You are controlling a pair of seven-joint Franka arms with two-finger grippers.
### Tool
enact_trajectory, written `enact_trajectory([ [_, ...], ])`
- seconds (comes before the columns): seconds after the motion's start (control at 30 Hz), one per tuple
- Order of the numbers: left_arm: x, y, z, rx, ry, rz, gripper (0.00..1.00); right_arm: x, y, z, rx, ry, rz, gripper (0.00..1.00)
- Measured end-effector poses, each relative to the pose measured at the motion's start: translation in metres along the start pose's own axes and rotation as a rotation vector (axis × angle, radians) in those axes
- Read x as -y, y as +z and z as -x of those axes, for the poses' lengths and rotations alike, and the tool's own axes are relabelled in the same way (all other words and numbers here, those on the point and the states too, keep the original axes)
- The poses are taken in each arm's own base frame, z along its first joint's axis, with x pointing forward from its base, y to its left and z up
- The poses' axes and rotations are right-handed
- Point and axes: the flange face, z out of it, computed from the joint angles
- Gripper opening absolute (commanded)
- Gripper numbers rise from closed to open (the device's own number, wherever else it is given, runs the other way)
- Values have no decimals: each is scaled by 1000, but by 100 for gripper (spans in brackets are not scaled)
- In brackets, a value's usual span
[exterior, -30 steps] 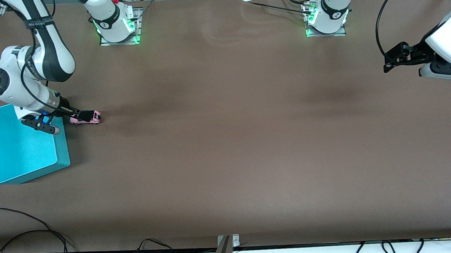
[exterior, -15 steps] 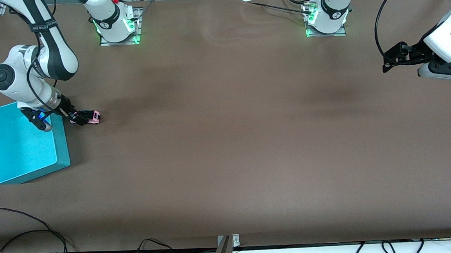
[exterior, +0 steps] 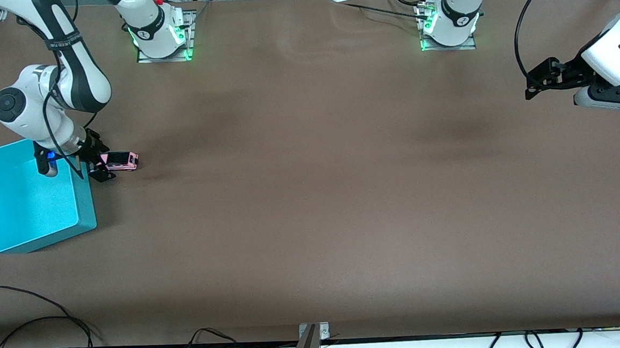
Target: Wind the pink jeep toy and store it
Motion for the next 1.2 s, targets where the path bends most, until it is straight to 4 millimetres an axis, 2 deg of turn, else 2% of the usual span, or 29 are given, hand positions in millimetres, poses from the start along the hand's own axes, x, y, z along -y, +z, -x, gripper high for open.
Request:
enact_trajectory([
  [0.4, -4, 0, 0, 0, 7, 0, 100, -14, 26, 5, 12, 134, 33, 100],
  [0.63, -4, 0, 0, 0, 8, 0, 100, -28, 34, -1, 15, 170, 53, 100],
  [1.0, -4, 0, 0, 0, 8, 0, 100, -31, 49, -5, 3, 181, 37, 99],
  [1.03, -4, 0, 0, 0, 8, 0, 100, -31, 51, -5, 3, 181, 37, 94],
  [1.13, -4, 0, 0, 0, 8, 0, 100, -32, 55, -5, 3, 180, 39, 46],
  [1.2, -4, 0, 0, 0, 8, 0, 100, -32, 56, -4, 2, 178, 38, 27],
])
